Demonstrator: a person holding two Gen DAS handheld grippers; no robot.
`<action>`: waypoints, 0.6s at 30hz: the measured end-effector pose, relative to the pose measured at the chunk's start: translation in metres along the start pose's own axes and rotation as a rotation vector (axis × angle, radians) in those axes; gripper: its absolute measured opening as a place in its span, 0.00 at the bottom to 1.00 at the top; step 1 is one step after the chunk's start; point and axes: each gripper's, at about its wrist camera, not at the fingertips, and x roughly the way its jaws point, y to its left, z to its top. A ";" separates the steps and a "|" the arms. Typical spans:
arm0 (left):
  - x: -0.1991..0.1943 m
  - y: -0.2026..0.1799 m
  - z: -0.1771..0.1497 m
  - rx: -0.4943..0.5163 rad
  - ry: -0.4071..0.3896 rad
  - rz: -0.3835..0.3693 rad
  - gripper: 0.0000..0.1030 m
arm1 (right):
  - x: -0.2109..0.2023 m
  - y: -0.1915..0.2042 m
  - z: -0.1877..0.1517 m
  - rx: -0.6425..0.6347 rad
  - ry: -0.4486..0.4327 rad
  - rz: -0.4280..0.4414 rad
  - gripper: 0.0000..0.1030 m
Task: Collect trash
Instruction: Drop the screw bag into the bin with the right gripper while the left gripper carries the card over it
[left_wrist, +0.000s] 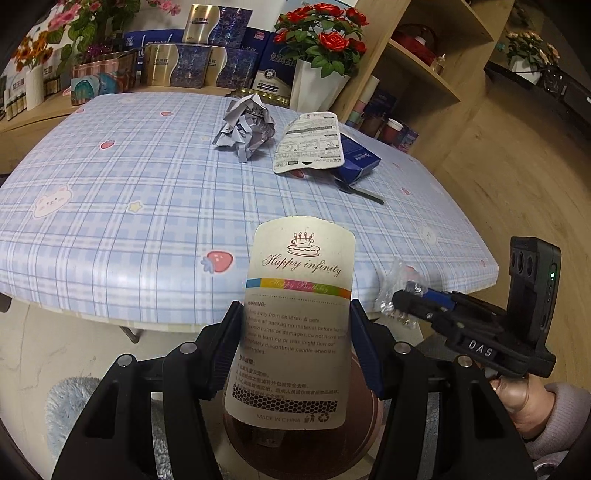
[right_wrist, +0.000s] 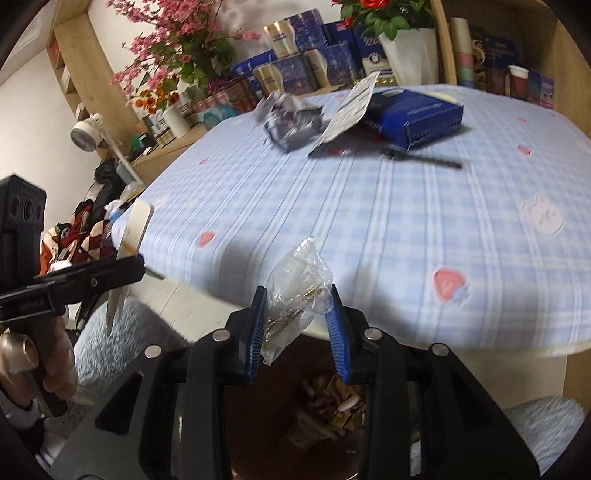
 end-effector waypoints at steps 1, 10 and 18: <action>-0.001 -0.002 -0.003 0.003 -0.001 0.000 0.54 | 0.001 0.002 -0.004 -0.002 0.007 0.005 0.33; -0.002 -0.006 -0.023 -0.013 -0.005 -0.003 0.55 | 0.023 0.014 -0.038 -0.046 0.142 0.009 0.33; 0.001 -0.002 -0.033 -0.030 -0.002 0.001 0.56 | 0.043 0.009 -0.046 -0.025 0.231 -0.009 0.33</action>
